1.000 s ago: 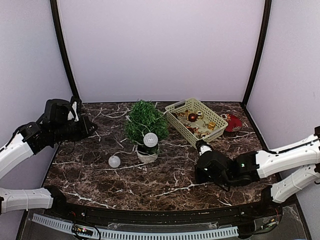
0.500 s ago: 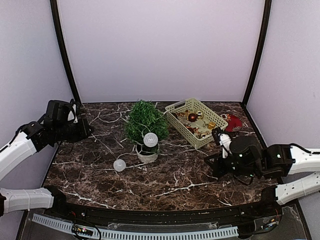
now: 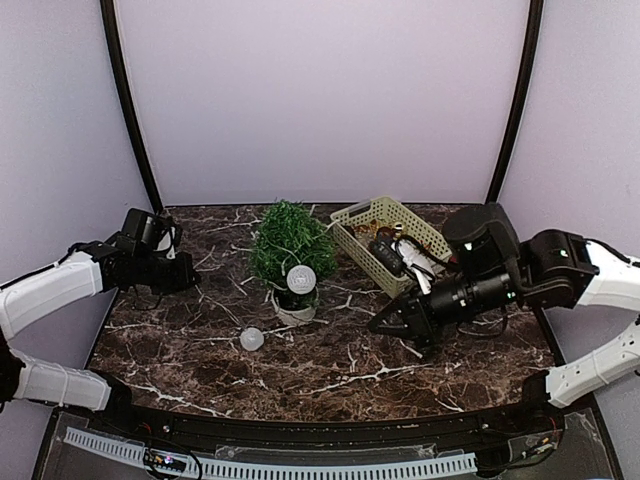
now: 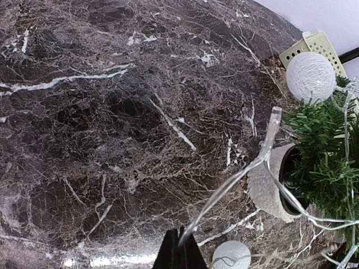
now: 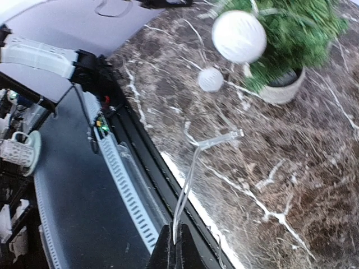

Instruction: Decorate the small christmas tree

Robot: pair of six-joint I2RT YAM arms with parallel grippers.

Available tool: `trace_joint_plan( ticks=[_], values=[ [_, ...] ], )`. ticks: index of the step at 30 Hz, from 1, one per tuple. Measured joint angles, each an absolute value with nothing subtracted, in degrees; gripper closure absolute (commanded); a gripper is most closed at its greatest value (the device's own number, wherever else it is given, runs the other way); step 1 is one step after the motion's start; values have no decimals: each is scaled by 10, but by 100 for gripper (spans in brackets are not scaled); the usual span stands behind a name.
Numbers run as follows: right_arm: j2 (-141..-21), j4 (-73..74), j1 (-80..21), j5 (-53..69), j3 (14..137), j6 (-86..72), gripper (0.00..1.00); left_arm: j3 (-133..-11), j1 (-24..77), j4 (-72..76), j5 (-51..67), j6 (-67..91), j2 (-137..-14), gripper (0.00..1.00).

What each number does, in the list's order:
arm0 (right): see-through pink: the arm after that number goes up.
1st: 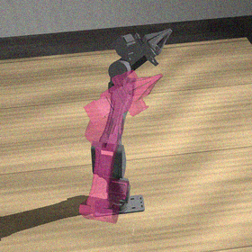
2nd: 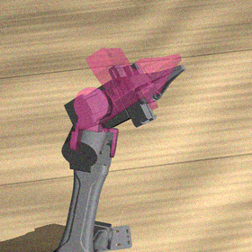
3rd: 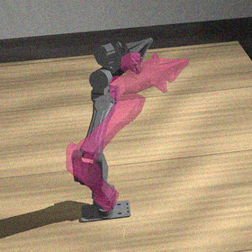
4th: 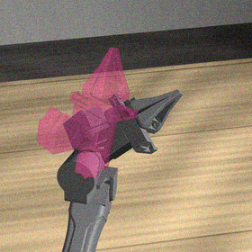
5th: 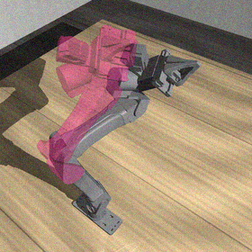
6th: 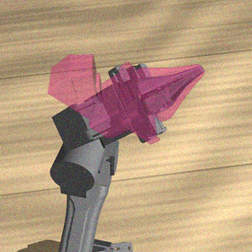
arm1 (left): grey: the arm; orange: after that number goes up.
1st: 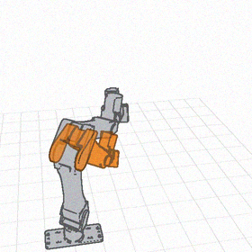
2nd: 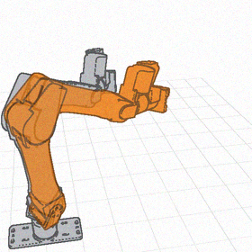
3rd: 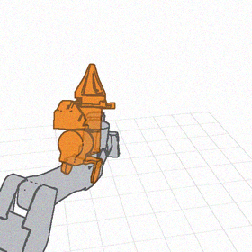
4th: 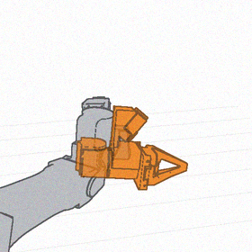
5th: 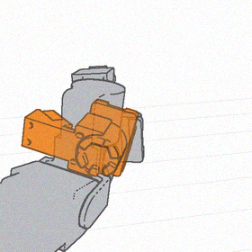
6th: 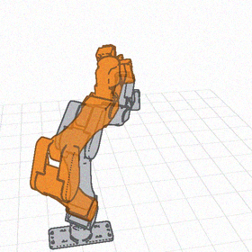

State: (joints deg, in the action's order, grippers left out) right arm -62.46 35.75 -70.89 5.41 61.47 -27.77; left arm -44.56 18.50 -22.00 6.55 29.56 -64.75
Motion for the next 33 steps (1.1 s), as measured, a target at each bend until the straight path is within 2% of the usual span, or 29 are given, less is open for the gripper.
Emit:
trace_joint_plan(
  ticks=[6,12,13,14,15,16,17,18,19,20,22,26,30,33],
  values=[
    [-671,359,-711,105,786,-236,100,-446,181,-192,86,259,-705,100],
    [-729,323,-711,57,912,-196,100,-446,181,-157,111,232,-748,99],
    [-743,317,-711,45,931,-189,100,-446,181,-152,116,229,-751,93],
    [-756,315,-711,32,951,-182,100,-446,181,-146,120,225,-754,81],
    [-771,312,-711,16,972,-176,100,-446,181,-143,123,220,-754,73],
    [-783,311,-711,3,989,-169,100,-446,181,-140,125,215,-753,57],
    [-797,309,-711,-10,1011,-163,100,-446,181,-138,125,210,-752,50],
    [-810,308,-711,-27,1031,-155,100,-446,181,-137,123,205,-748,37],
    [-821,308,-711,-38,1050,-149,100,-446,181,-139,119,201,-742,32],
    [-832,308,-711,-53,1068,-142,100,-446,181,-141,113,193,-732,22],
    [-849,309,-711,-76,1099,-131,100,-448,181,-152,100,183,-701,12],
    [-868,310,-709,-110,1136,-116,100,-467,181,-181,83,157,-619,7],
    [-876,314,-707,-130,1150,-109,100,-482,189,-184,105,140,-534,8],
    [-880,318,-704,-134,1156,-108,100,-482,236,-168,129,137,-483,10]
  ],
)
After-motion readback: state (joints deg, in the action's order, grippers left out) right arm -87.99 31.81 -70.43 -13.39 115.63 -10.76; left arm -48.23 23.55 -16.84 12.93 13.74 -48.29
